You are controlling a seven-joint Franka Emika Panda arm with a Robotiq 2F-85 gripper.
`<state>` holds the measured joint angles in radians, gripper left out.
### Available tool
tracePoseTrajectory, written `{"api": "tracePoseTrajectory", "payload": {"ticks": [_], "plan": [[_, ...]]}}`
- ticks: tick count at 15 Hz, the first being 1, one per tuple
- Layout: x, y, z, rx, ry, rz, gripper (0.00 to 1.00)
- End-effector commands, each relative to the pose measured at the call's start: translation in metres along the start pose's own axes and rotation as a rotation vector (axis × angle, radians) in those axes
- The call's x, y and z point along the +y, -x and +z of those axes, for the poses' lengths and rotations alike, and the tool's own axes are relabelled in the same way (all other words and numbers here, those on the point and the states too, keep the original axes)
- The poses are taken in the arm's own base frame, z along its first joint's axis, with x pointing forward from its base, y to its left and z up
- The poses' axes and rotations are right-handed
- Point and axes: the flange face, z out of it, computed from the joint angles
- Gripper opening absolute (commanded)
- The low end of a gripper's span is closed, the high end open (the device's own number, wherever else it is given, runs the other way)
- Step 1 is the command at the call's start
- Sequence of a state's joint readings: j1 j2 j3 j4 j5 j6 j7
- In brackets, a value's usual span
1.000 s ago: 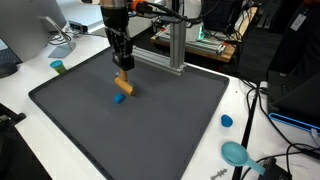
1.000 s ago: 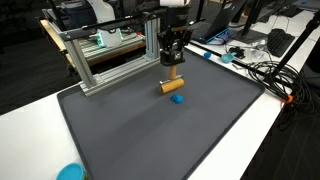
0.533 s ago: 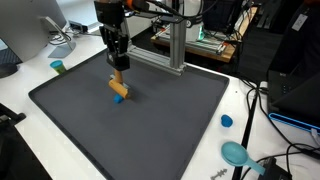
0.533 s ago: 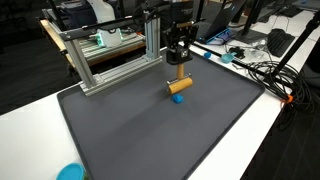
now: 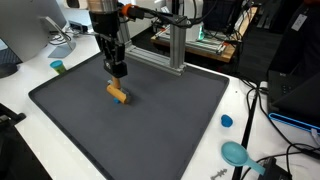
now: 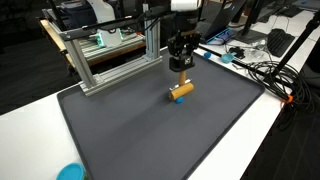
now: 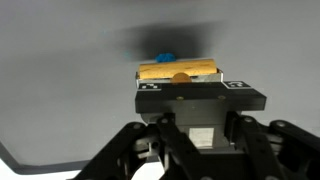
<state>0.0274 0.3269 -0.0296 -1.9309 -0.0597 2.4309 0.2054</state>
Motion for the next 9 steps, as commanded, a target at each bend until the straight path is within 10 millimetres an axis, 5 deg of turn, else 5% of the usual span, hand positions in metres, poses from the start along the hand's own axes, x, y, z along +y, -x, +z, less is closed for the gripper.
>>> {"api": "tracePoseTrajectory", "payload": {"ticks": [1, 9], "plan": [[0.007, -0.009, -0.010, -0.021, 0.007, -0.022, 0.22], [0.021, -0.017, -0.016, -0.025, 0.015, 0.006, 0.22]]}}
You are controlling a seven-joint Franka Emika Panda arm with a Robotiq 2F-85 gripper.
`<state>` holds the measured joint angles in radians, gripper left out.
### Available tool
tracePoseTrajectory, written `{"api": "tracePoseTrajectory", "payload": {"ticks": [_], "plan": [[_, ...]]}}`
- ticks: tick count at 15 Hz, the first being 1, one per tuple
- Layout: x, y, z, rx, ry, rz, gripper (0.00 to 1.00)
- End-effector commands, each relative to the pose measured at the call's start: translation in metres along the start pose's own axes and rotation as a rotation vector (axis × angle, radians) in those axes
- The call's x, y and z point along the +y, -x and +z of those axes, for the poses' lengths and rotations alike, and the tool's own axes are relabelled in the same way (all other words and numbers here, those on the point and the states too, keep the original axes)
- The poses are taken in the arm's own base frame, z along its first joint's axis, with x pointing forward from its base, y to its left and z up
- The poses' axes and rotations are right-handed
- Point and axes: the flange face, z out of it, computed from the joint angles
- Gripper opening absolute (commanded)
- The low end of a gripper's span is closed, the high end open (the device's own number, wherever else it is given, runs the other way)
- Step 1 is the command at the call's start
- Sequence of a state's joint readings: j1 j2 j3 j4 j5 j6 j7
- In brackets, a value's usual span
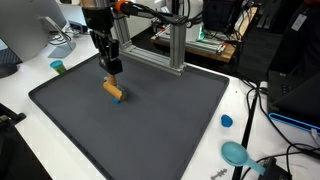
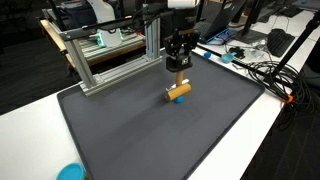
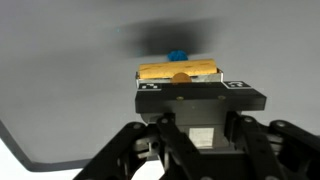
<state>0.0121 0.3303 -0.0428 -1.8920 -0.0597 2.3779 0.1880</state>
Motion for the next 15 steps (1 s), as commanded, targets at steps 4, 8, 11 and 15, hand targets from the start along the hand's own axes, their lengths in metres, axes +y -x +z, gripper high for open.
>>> {"api": "tracePoseTrajectory", "payload": {"ticks": [4, 8, 11, 15], "plan": [[0.000, -0.002, -0.002, -0.032, -0.010, -0.007, 0.22], [-0.007, -0.001, 0.005, -0.028, -0.027, 0.003, 0.22], [-0.007, 0.000, 0.012, -0.045, -0.015, 0.003, 0.22], [-0.005, -0.003, 0.018, -0.033, -0.020, 0.029, 0.22]]}}
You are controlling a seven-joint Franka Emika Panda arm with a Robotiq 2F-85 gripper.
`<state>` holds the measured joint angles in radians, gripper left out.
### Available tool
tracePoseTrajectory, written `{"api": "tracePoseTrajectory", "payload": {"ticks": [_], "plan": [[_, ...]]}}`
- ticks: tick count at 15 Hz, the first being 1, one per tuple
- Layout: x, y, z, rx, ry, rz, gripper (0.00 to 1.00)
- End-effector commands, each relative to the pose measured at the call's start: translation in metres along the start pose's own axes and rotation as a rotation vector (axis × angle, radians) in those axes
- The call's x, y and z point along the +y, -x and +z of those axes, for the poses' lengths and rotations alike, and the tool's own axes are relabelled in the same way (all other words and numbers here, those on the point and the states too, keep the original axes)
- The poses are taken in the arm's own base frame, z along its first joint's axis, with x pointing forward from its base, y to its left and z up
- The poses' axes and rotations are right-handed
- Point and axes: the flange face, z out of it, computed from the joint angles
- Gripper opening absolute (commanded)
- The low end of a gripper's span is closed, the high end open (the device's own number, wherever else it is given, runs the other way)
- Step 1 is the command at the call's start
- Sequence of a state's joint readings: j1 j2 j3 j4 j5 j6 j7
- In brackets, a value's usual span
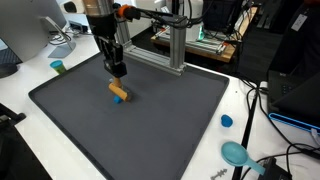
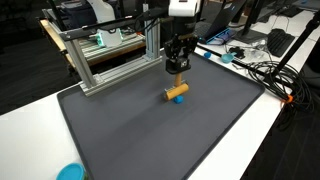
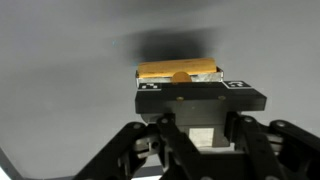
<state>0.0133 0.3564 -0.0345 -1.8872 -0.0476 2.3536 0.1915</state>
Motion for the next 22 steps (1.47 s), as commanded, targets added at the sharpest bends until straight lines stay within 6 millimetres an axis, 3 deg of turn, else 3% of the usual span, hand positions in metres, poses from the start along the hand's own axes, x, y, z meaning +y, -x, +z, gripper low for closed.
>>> {"api": "tracePoseTrajectory", "payload": {"ticks": [1, 6, 22], "plan": [[0.001, -0.009, -0.001, 0.025, -0.024, 0.034, 0.22], [-0.001, -0.015, -0.009, 0.053, -0.028, 0.048, 0.22], [-0.006, -0.007, 0.029, 0.013, 0.004, 0.044, 0.22]]}}
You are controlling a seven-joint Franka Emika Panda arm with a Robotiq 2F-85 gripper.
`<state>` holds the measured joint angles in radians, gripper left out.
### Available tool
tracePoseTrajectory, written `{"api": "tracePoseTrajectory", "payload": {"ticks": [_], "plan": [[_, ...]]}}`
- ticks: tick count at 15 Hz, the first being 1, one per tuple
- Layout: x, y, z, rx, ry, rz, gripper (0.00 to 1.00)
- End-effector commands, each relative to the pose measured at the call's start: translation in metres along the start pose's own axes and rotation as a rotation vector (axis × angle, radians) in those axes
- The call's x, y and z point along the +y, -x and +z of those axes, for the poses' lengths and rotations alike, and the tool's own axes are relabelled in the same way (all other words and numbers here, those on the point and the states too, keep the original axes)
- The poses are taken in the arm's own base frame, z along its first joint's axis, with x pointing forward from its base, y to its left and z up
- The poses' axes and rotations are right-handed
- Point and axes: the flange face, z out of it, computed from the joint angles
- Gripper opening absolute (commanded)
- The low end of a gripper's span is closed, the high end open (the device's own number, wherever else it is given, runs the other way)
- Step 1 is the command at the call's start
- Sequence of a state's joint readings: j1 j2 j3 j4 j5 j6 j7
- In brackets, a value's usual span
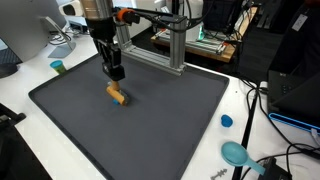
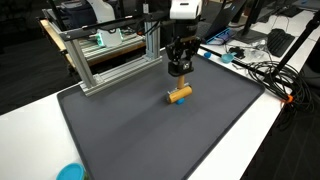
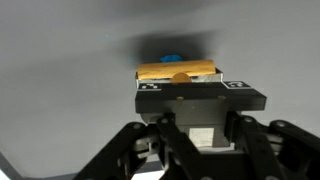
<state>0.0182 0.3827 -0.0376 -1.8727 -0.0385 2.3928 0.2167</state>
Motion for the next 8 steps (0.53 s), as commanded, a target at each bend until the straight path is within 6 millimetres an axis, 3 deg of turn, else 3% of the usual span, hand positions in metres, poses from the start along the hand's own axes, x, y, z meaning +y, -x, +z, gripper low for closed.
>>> {"api": "tracePoseTrajectory", "payload": {"ticks": [1, 8], "plan": [[-0.002, 0.000, 0.023, -0.014, 0.015, 0.016, 0.22], [0.003, 0.004, 0.036, -0.041, 0.012, 0.029, 0.22]]}}
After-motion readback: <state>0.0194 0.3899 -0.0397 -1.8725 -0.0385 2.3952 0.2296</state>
